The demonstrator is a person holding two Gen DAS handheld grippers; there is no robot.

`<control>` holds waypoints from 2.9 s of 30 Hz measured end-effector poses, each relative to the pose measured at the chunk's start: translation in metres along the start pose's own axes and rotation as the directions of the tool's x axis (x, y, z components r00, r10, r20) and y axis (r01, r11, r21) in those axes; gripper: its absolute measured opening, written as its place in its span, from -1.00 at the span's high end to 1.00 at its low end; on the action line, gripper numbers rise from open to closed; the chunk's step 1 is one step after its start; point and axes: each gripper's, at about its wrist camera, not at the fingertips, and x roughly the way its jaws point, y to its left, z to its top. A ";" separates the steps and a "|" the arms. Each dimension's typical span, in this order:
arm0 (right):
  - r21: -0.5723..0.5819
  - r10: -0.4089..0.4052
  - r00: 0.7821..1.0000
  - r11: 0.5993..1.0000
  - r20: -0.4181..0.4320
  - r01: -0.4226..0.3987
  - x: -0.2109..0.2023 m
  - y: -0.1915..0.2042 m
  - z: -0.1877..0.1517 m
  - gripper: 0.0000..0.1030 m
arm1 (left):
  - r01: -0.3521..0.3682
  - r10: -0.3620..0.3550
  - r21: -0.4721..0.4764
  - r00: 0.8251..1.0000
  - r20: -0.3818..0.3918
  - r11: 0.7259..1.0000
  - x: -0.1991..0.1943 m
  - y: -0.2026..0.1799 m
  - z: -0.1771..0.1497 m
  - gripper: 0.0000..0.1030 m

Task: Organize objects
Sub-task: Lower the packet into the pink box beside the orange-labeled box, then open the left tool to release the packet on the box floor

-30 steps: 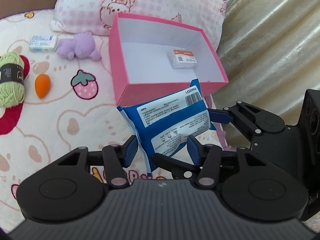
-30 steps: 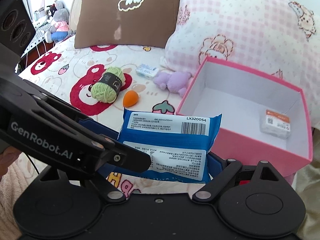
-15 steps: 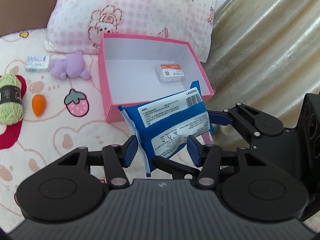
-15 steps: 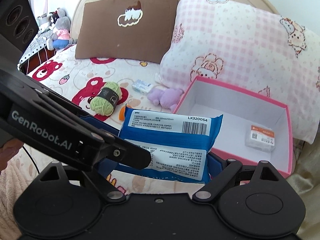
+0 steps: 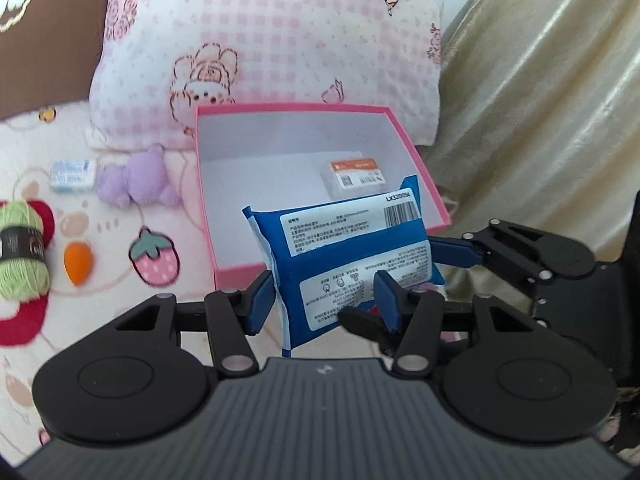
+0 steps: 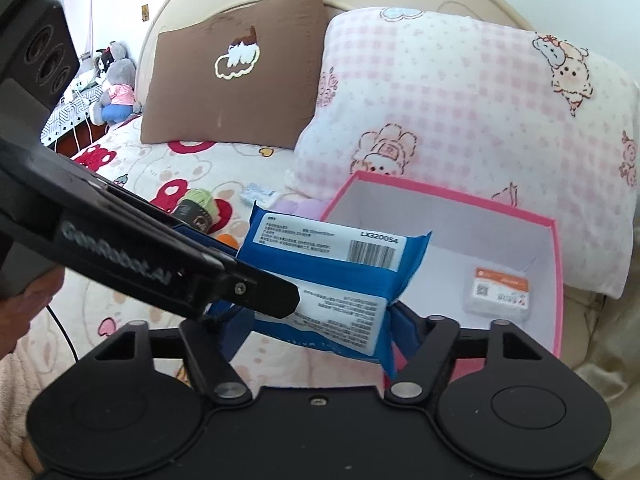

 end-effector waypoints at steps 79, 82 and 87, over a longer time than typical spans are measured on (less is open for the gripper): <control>0.107 -0.084 0.965 0.988 -0.248 0.114 0.173 -0.145 0.032 -0.08 | -0.051 0.041 -0.130 0.996 -0.079 0.990 0.177 0.039 0.095 -0.22; 0.147 -0.033 0.978 0.987 -0.207 0.065 0.158 -0.138 0.031 -0.26 | -0.052 0.043 -0.099 0.995 -0.095 0.994 0.161 0.039 0.090 -0.23; 0.139 -0.003 0.987 0.990 -0.160 0.026 0.133 -0.104 0.027 -0.29 | -0.012 0.000 -0.088 0.992 -0.129 0.996 0.134 0.038 0.079 -0.23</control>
